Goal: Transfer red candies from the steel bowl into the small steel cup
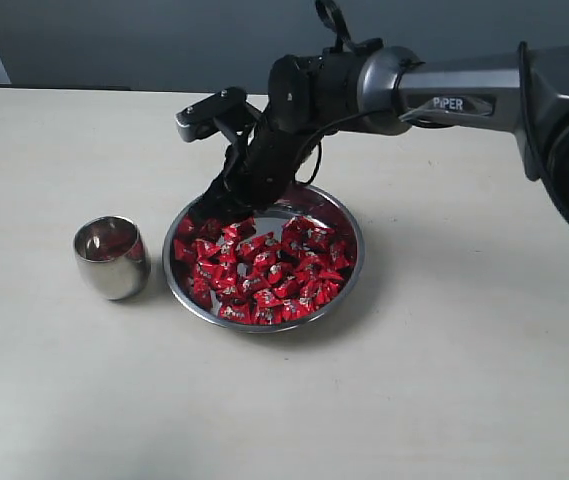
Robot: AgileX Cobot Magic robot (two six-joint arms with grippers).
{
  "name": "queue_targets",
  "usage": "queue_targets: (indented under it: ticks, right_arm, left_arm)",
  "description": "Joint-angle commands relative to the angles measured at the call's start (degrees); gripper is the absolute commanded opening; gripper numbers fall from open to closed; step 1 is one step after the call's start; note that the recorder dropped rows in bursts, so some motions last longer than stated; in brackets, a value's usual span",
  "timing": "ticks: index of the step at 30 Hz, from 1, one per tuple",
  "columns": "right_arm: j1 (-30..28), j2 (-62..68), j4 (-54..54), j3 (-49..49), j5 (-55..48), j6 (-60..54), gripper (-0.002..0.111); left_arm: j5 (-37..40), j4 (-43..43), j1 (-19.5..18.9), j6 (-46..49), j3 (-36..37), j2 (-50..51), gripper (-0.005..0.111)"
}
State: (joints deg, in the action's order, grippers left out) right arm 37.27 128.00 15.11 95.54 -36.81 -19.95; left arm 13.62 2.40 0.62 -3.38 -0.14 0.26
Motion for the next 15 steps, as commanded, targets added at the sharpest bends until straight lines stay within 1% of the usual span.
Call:
queue_targets:
  ticks: [1,3,8,15]
  right_arm:
    - [-0.26,1.49,-2.07,0.23,1.45,0.69,0.034]
    - [-0.26,1.93,-2.15,0.23,1.76,0.69,0.035]
    - [-0.26,2.11,-2.15,0.23,4.33,0.69,0.049]
    - [-0.26,3.96,-2.15,0.23,4.31,1.54,0.049]
  left_arm:
    - [0.01,0.04,0.10,-0.13,0.14,-0.26,0.000]
    - [0.01,0.04,0.10,-0.13,0.14,-0.26,0.000]
    - [0.01,0.04,0.10,-0.13,0.14,-0.26,0.000]
    - [0.01,0.04,0.10,-0.13,0.14,-0.26,0.000]
